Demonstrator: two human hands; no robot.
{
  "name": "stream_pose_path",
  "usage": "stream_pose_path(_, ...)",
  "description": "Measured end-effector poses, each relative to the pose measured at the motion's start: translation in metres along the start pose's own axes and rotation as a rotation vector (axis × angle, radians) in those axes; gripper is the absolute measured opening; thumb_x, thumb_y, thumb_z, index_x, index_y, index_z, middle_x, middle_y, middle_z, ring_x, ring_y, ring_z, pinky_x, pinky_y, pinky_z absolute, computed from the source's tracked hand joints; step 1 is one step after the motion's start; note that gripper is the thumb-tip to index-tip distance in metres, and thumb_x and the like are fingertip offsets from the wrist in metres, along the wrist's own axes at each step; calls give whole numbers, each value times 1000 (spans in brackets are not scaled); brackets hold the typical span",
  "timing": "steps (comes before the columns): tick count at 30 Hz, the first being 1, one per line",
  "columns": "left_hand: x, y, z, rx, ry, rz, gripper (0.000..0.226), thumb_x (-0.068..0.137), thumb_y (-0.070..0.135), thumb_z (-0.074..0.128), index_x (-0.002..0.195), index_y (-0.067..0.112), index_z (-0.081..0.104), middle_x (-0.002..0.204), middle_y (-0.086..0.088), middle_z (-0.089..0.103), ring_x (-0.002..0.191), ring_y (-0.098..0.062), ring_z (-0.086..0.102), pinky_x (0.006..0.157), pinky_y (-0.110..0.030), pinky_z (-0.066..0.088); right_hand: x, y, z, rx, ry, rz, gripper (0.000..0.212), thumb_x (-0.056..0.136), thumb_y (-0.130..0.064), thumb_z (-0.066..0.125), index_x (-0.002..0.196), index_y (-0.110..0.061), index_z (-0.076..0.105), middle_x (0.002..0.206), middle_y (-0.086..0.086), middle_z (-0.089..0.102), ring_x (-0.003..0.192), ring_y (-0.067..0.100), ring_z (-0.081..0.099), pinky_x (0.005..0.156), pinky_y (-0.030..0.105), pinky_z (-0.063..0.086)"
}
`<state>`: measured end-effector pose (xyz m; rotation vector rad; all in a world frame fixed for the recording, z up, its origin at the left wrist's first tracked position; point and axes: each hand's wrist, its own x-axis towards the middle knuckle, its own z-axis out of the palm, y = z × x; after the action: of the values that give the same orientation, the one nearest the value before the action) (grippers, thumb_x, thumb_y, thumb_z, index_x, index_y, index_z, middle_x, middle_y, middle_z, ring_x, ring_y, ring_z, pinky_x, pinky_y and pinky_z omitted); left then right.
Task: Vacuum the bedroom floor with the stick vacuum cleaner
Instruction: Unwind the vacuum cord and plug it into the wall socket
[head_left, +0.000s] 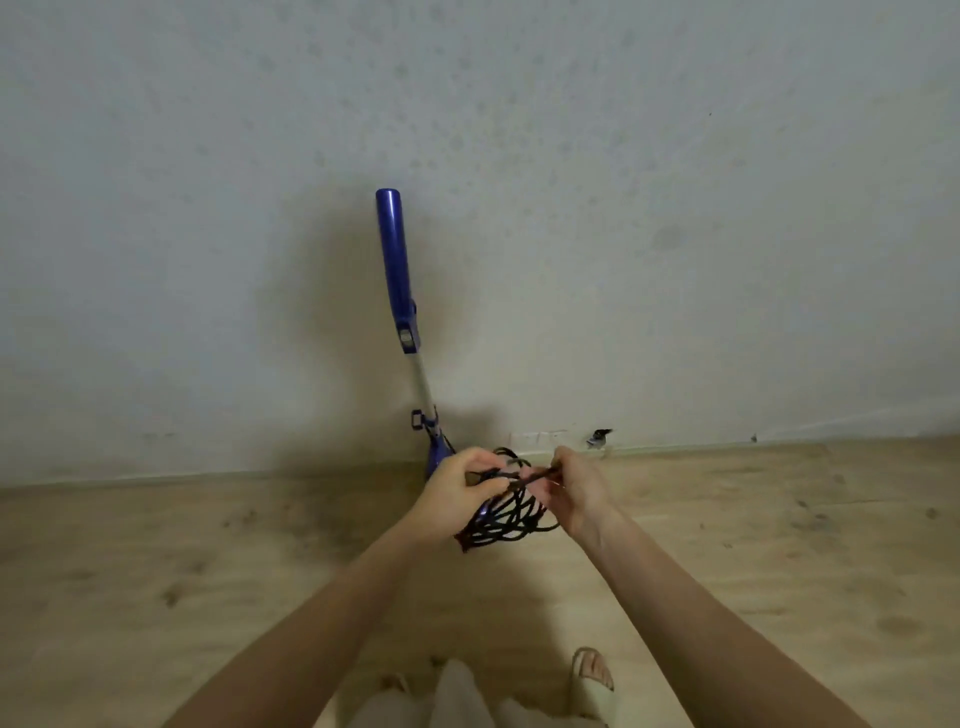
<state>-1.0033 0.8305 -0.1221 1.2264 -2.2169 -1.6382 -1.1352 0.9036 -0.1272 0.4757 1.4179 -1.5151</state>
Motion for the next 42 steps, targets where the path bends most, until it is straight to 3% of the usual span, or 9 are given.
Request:
stream_pose_path(6, 36, -19, 66, -128, 192, -435, 49, 81, 13, 75, 122, 9, 50, 115, 0, 55, 102, -18, 56, 86, -29, 49, 56, -68, -99, -173, -2, -168, 20, 96, 2, 35, 83, -10, 43, 62, 14, 54, 28, 7, 24, 31, 13, 15)
stream_pose_path(11, 52, -28, 93, -307, 277, -648, 15, 81, 3, 72, 88, -1, 60, 88, -11, 61, 86, -25, 59, 76, -33, 49, 90, -103, -147, -528, -15, -257, 6, 100, -8, 42, 99, -8, 48, 59, 9, 59, 33, 7, 26, 33, 18, 18)
stream_pose_path(15, 62, -32, 109, -608, 190, -653, 11, 89, 9, 65, 89, -2, 69, 88, -16, 68, 76, -25, 65, 68, -31, 54, 106, -86, -146, -671, -145, -212, 16, 94, -12, 57, 101, -14, 43, 77, 8, 73, 50, 12, 35, 40, 19, 27)
stream_pose_path(21, 78, -39, 140, -704, 138, -538, 24, 99, 18, 49, 106, 3, 68, 97, -10, 72, 89, -20, 68, 72, -29, 55, 121, -33, -121, -863, -276, -174, 58, 72, -37, 83, 111, -17, 45, 99, 4, 66, 83, 11, 62, 61, 22, 40)
stream_pose_path(25, 89, -52, 151, -723, 175, -533, 18, 96, 15, 55, 108, 7, 66, 102, -8, 72, 89, -19, 70, 66, -25, 56, 146, -7, -115, -797, -251, -72, 74, 53, -46, 89, 107, -19, 47, 108, 13, 66, 96, 25, 68, 56, 26, 40)
stream_pose_path(29, 94, -91, 146, -603, 315, -619, 8, 90, 12, 64, 97, 8, 66, 86, -11, 72, 75, -23, 68, 71, -37, 57, 180, -6, -127, -731, -94, -108, 34, 81, -12, 76, 97, -14, 46, 107, 21, 66, 81, 16, 68, 49, 18, 40)
stream_pose_path(33, 94, -156, 134, -352, 401, -720, 22, 91, 24, 63, 78, 7, 65, 77, -15, 73, 72, -30, 70, 76, -45, 58, 216, -16, -144, -864, -70, -145, 18, 95, -15, 60, 101, -10, 44, 100, 17, 68, 62, 11, 64, 38, 12, 36)
stream_pose_path(37, 97, -214, 139, -53, 313, -753, 19, 91, 14, 62, 74, 6, 63, 74, -17, 71, 53, -20, 64, 57, -30, 56, 254, -1, -163, -1062, -71, -163, 18, 93, -8, 59, 105, -7, 46, 94, 15, 69, 64, 14, 58, 49, 20, 36)
stream_pose_path(42, 105, -270, 158, 190, 267, -806, 11, 90, 15, 59, 87, 11, 68, 77, -9, 72, 74, -26, 70, 75, -40, 58, 307, 29, -189, -1111, 47, -126, 6, 97, -3, 47, 103, -4, 48, 90, 16, 68, 56, 16, 52, 37, 16, 34)
